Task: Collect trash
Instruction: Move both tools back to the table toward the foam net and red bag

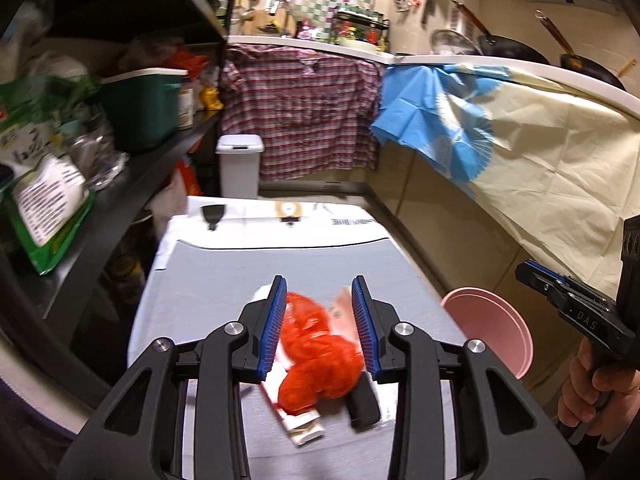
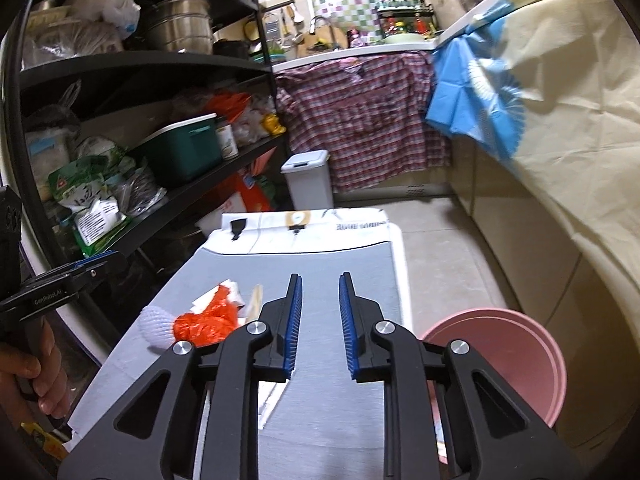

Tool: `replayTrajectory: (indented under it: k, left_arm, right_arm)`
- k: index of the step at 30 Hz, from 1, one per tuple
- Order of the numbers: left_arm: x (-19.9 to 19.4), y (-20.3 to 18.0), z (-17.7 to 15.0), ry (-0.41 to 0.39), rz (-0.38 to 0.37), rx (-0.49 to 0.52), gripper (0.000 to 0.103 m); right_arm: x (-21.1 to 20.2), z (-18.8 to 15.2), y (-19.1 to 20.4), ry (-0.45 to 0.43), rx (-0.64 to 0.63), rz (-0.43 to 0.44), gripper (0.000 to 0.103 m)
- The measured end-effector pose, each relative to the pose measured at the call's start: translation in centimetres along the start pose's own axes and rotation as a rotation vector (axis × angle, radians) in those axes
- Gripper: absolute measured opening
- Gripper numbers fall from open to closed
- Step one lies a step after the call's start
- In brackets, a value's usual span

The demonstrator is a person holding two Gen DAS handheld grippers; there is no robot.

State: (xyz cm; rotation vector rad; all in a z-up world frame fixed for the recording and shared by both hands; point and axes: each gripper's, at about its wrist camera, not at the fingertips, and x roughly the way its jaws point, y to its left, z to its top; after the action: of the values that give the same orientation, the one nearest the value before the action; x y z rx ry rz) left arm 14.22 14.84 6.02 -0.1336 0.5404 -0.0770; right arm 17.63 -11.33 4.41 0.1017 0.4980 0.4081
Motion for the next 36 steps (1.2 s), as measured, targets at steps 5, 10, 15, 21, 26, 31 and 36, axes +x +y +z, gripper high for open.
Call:
replayTrajectory:
  k: [5,10,15,21,26,31,36]
  left_arm:
    - [-0.4,2.6,-0.5,0.005,0.039,-0.029,0.031]
    - [-0.5,5.2,-1.4,0.019,0.077,-0.052,0.031]
    - [0.2,7.6,-2.4,0.043,0.111,-0.082,0.031]
    - [2.1,9.3,-3.9,0.083,0.133,-0.094,0.031]
    - [4.0,10.1,-4.9,0.130,0.145,-0.104,0.033]
    - [6.0,10.6,-5.5,0.179,0.141,-0.117,0.038]
    - [7.6,10.5,-6.2,0.229,0.143,-0.103,0.038]
  right_arm:
    - [2.2,-0.6,2.1,0.031,0.000,0.045,0.017]
    - [4.9,-1.7,4.1,0.070,-0.006,0.078,0.017]
    - [7.9,-2.8,5.8,0.121,-0.015,0.100,0.019]
    - [11.0,-3.8,6.5,0.180,-0.029,0.105,0.034]
    - [12.7,-4.3,6.5,0.210,-0.039,0.104,0.036]
    - [14.0,-4.8,6.3,0.249,-0.044,0.101,0.036]
    - [14.8,-5.0,6.2,0.270,-0.050,0.105,0.036]
